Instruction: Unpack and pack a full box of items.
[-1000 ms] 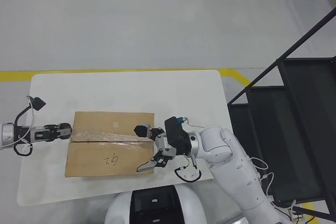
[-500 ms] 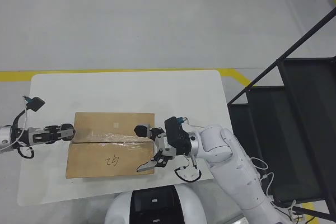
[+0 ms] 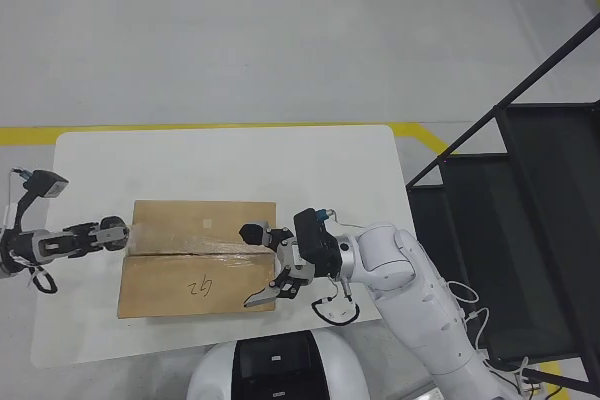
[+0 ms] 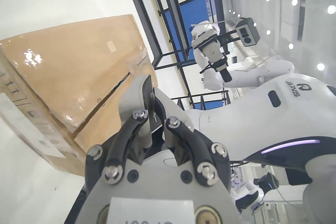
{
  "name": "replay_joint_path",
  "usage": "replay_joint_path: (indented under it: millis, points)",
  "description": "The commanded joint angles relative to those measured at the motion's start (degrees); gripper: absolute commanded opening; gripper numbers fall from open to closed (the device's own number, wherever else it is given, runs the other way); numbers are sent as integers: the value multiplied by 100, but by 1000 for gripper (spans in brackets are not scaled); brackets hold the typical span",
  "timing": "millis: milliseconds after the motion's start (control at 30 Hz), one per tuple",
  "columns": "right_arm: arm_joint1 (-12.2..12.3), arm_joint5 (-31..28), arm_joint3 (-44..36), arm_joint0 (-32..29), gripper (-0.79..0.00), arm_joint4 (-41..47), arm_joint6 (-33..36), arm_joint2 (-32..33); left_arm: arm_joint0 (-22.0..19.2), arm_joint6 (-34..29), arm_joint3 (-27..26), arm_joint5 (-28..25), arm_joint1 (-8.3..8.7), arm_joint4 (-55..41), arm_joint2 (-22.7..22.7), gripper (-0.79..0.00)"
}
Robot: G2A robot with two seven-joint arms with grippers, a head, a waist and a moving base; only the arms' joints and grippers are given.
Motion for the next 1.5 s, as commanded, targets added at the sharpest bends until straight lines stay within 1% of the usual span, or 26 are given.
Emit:
replay_joint_path:
  millis: [0,200,400,567,767,1067,1200,1467]
  points:
    - [0,0,0,0,0,0,0,0,26,-19,-25,19,11,-11,-19,-785]
    - [0,0,0,0,0,0,0,0,243,-130,109,131,60,31,-95,-785]
    - [0,0,0,0,0,0,0,0,386,-358,516,360,22,-131,-137,-785]
    - [0,0,0,0,0,0,0,0,419,-533,773,534,-57,-108,-207,-785]
    - [0,0,0,0,0,0,0,0,397,-542,1000,544,-186,200,-211,-785]
    - [0,0,0,0,0,0,0,0,268,-625,1327,627,-371,643,-133,-785]
    - [0,0,0,0,0,0,0,0,208,-675,1367,677,-453,765,-62,-785]
    - [0,0,0,0,0,0,0,0,113,-713,1633,716,-566,841,4,-785]
